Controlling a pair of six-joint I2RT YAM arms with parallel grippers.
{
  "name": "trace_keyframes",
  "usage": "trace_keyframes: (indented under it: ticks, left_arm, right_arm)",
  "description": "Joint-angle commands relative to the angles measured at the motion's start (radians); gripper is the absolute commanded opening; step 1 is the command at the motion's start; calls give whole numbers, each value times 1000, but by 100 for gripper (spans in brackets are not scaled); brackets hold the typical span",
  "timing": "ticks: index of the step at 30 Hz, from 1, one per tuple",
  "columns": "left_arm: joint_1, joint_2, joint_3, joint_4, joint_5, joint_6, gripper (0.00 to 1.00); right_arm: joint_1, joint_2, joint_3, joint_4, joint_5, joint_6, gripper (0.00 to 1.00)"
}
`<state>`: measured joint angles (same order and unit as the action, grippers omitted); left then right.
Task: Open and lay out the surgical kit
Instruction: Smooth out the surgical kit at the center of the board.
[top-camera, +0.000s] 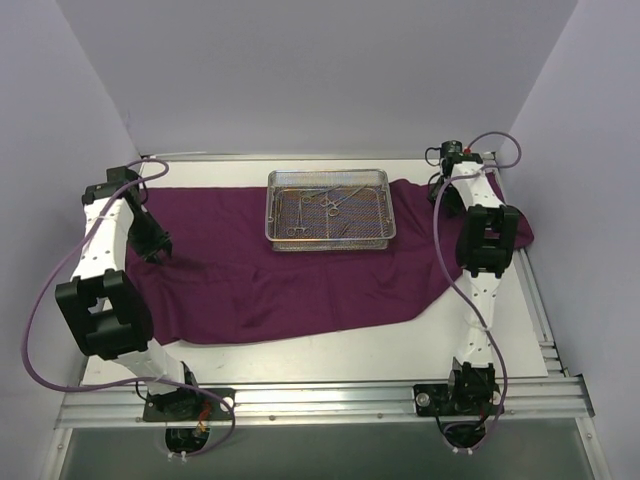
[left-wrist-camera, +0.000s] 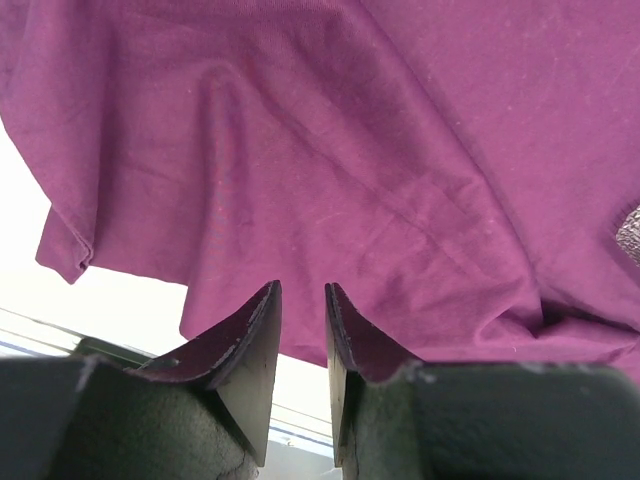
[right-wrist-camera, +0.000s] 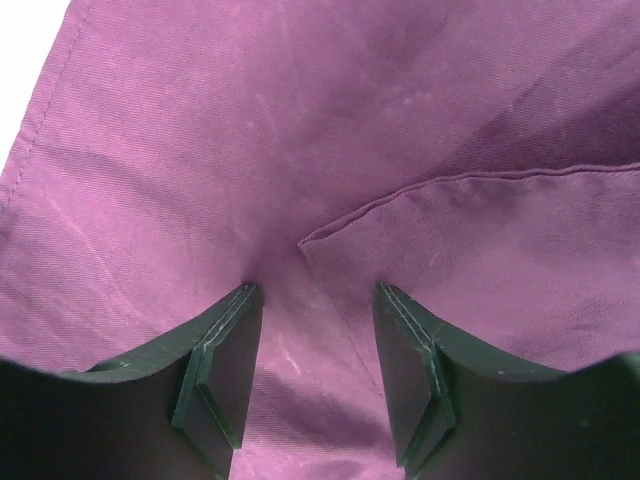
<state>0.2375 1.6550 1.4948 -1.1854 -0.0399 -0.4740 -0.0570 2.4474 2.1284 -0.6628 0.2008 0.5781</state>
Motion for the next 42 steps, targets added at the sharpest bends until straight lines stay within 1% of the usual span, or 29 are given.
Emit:
trace_keyframes:
  ticks: [1,8,14,17,18,21,22,24,25,26,27,28,29,31,32,34,35,36,37,38,40,41,42]
  left_arm:
    - [0,18,67,10,6,14,33]
    - [0,31,67,21,15,5,33]
    - [-1,49,76,20,14,6,33]
    - [-1,58,85,18,2,11,33]
    - [-1,61,88,17,-3,12,33]
    - [0,71,87,15,-17,20,33]
    - [0,75,87,13,-18,20,33]
    - [0,78,81,15,-17,20,33]
    - [0,84,76,24,-14,20,33]
    - [-1,91,74,26,-12,20,33]
    - [0,98,74,24,-6,20,33]
    - [0,120,79,24,-3,21,33]
    - [0,132,84,24,0,21,33]
    - [0,167,96,20,2,26,32]
    - [0,179,114,18,-2,29,32]
    - [0,216,136,1,-21,35,31]
    - [0,227,151,-3,-25,35,31]
    - [0,236,156,-6,-23,35,31]
    - [0,252,154,-6,-17,35,31]
    - [0,256,153,-8,-18,35,31]
    - [2,265,145,-14,-18,37,31]
    - [5,267,140,-16,-21,37,31]
    - [8,266,137,-11,-17,38,31]
  right_arm:
    - [-1,12,45,-60,83,16,48]
    - [-1,50,79,-83,141,11,44]
    - [-6,64,71,-77,124,8,34]
    - [-6,64,70,-75,120,12,24]
    - [-7,58,70,-74,118,14,16]
    - [-12,33,73,-107,124,14,0]
    - [-17,19,70,-124,129,19,0]
    - [-24,-49,47,-156,146,9,0]
    - [-30,-85,-2,-162,153,6,0]
    - [-47,-167,-37,-162,157,0,0]
    - [-56,-209,-79,-167,161,-6,0]
    - [-69,-253,-166,-175,166,-6,0]
    - [-99,-349,-215,-182,170,-3,0]
    - [-135,-451,-319,-210,196,3,0]
    - [-153,-559,-429,-239,213,12,0]
    - [-228,-672,-543,-262,233,32,0]
    - [-259,-786,-650,-268,233,34,0]
    - [-312,-839,-695,-288,235,35,0]
    - [-332,-894,-737,-297,244,46,0]
    - [-351,-998,-813,-302,244,45,0]
    - [-395,-1091,-873,-328,267,54,0]
    - [-414,-1169,-902,-349,282,55,0]
    - [-432,-1198,-945,-357,301,55,0]
